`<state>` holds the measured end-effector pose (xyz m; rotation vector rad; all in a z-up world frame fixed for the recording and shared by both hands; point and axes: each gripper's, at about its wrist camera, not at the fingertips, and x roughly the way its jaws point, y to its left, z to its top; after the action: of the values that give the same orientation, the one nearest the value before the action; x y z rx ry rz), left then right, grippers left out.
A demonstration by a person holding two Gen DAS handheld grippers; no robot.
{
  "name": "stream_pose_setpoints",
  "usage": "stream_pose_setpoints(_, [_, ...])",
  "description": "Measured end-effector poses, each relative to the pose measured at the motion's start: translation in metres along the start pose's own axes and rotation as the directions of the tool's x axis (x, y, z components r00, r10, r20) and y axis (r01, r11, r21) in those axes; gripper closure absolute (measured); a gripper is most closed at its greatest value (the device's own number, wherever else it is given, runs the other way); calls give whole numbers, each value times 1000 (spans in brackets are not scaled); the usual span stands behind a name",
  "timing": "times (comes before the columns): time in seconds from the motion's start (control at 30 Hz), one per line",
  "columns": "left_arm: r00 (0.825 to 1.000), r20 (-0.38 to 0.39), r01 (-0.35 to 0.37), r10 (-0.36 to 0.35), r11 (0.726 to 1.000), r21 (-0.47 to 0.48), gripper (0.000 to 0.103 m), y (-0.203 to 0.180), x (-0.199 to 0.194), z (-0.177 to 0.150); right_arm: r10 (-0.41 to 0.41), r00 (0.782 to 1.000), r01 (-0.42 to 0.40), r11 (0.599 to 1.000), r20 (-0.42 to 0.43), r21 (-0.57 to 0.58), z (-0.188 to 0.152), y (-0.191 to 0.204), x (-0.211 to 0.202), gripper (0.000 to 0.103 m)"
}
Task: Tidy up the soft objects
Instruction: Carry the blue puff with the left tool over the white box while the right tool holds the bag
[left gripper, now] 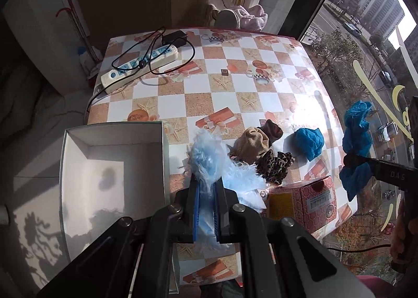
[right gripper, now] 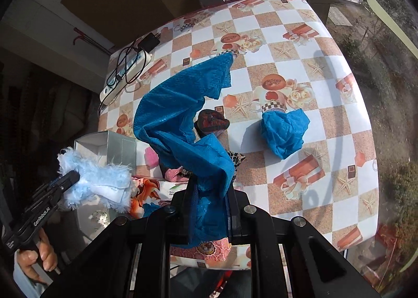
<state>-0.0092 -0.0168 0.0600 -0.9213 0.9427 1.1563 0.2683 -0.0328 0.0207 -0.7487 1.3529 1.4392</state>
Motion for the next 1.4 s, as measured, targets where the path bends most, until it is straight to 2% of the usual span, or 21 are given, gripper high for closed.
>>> stream_pose_setpoints(0.23, [999, 28, -26, 26, 999, -23, 93, 19, -14, -14, 7, 999, -12, 995, -48, -97, -24, 38, 6, 84])
stream_pose_setpoints(0.5, [996, 59, -58, 64, 993, -107, 93, 53, -33, -36, 17, 995, -39, 976, -103, -216, -41, 85, 19, 84])
stream_pose_setpoints(0.73, [992, 48, -104, 115, 977, -189, 93, 86, -42, -67, 16, 990, -59, 950, -141, -307, -51, 120, 31, 84])
stream_pose_setpoints(1.07, [985, 36, -150, 169, 939, -311, 93, 130, -48, -103, 6, 982, -91, 891, -187, -445, -60, 180, 49, 84])
stream_pose_setpoints(1.27, [981, 32, -170, 192, 922, -347, 93, 146, -48, -107, 3, 981, -104, 855, -195, -508, -59, 216, 58, 84])
stream_pose_setpoints(1.4, [974, 40, -198, 224, 920, -339, 93, 149, -45, -103, -3, 981, -107, 829, -195, -550, -56, 239, 64, 84])
